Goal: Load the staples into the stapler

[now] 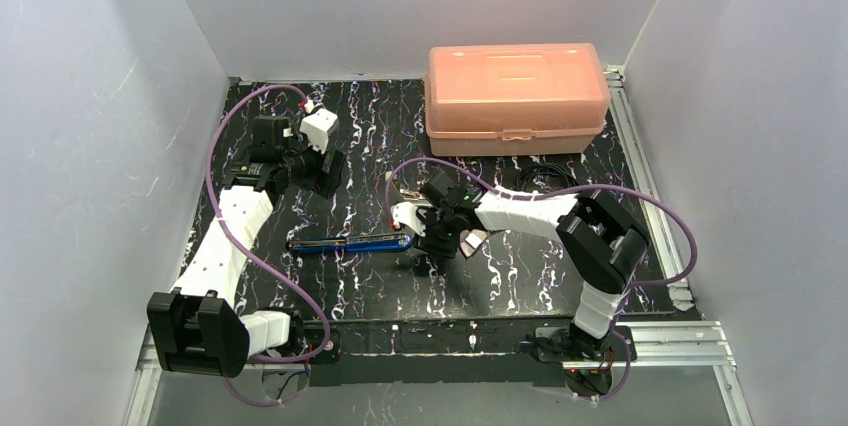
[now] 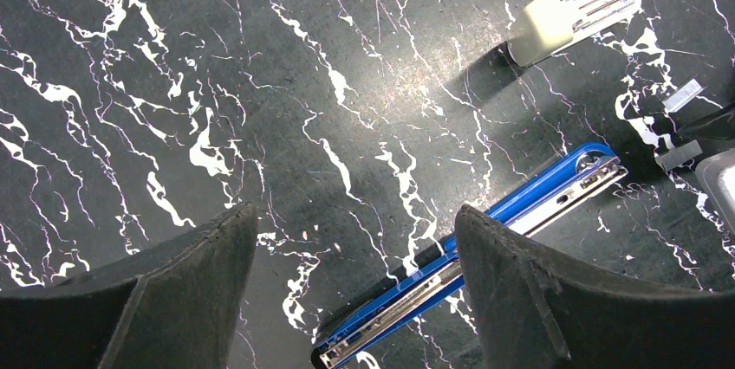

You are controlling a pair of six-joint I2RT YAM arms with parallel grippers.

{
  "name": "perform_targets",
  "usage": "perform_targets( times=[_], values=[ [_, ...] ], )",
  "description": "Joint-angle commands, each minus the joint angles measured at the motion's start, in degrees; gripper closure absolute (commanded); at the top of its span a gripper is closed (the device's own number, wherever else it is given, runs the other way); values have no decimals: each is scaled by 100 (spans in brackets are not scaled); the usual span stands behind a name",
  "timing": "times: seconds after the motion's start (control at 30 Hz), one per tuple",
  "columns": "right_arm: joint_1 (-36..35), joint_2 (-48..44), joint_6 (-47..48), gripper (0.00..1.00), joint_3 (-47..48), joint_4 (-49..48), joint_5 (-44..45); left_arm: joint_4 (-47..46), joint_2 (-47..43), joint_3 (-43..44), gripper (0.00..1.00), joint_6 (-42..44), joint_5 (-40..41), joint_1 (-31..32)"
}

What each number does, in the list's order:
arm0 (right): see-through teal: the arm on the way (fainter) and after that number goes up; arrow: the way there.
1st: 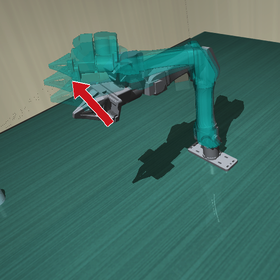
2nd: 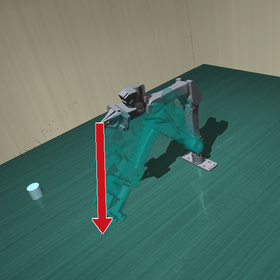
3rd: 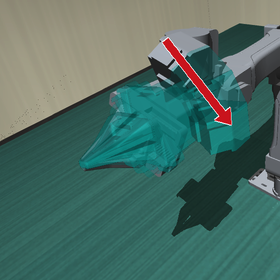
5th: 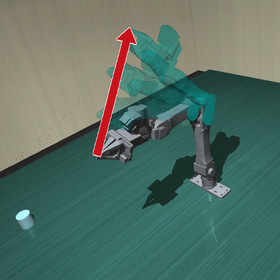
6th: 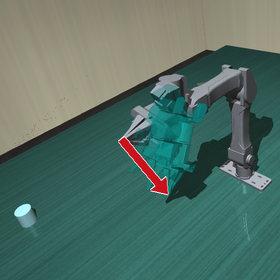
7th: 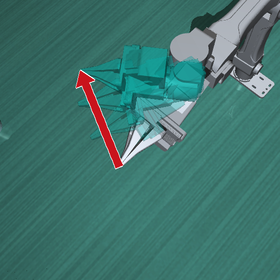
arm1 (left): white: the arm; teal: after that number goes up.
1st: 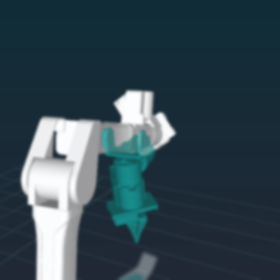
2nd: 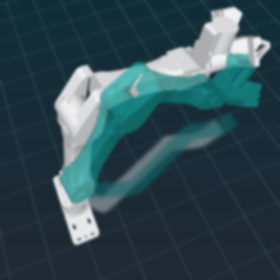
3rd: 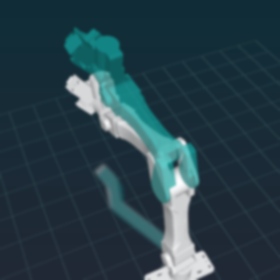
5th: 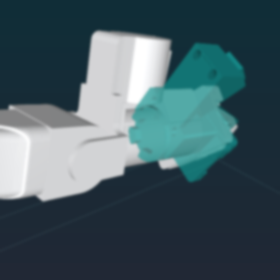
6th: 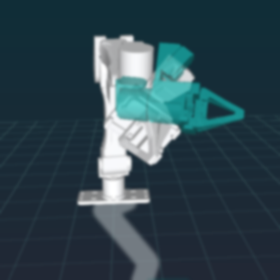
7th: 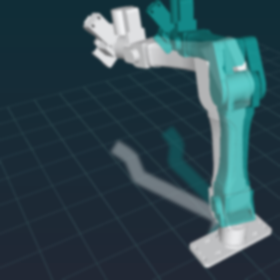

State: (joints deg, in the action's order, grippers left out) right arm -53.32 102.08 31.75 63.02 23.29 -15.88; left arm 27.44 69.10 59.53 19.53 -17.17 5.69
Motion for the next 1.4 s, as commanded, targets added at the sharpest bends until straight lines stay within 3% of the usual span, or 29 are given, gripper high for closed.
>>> perform_targets(
  times=[0.0, 0.63, 0.83, 1.13, 1.37],
  values=[
    [1, -223, 19, 58, -243, -4, 157, 80, -116, 130, 18, 60, -76, -42],
    [0, -20, -205, 61, -347, -467, 150, 86, -99, 125, 18, 84, -59, -42],
    [-2, -47, -130, 68, -387, -416, 114, 85, -117, 116, 18, 110, -36, -40],
    [5, -310, 5, 91, -410, -371, -280, 114, -71, 134, 18, 282, -235, -42],
    [-2, -680, -43, 96, -255, -326, -428, 80, -109, 19, 18, 521, -930, -42]
  ],
)
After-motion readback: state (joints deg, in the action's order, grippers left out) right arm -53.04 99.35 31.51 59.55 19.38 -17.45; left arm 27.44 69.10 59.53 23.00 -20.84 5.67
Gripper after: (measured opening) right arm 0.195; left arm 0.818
